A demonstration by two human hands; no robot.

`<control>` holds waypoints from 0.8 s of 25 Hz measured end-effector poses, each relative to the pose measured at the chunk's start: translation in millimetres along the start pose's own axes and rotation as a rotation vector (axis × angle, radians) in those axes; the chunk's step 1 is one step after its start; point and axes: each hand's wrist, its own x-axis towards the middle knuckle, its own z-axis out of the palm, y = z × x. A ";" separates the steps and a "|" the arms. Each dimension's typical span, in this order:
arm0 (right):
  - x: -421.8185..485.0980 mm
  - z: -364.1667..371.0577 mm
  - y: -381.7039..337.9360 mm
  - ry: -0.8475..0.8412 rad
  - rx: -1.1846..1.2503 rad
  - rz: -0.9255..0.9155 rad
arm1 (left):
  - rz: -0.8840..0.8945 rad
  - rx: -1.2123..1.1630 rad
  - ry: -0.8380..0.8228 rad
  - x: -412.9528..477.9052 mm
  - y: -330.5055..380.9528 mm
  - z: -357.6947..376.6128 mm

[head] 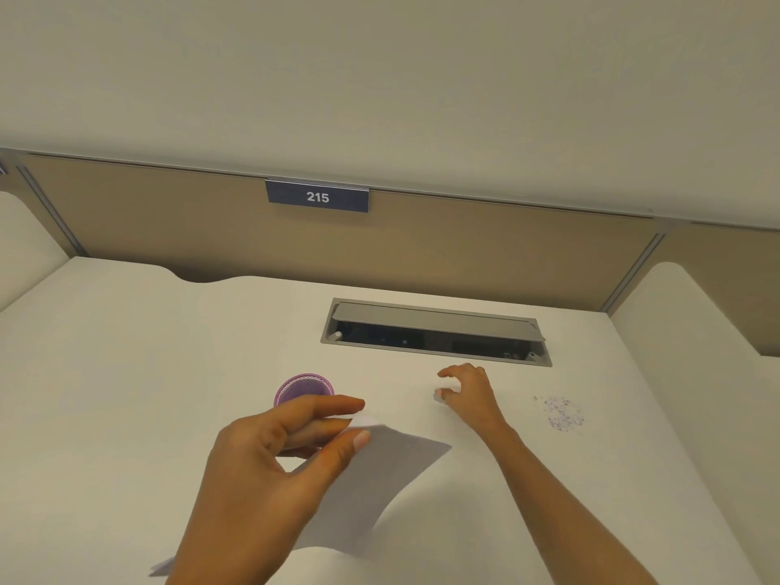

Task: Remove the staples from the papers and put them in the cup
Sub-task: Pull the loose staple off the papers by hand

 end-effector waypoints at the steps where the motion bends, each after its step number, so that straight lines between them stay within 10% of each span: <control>1: -10.7 -10.5 -16.6 0.049 0.118 -0.018 | 0.007 0.004 0.001 0.0 1.1 0.2; 7: -147.7 -111.9 -129.4 -0.146 0.575 -0.381 | 0.118 0.059 0.025 -5.5 10.3 2.9; 20: -232.9 -166.2 -160.4 -0.124 0.477 -0.617 | 0.347 0.103 0.009 -46.1 31.5 -16.0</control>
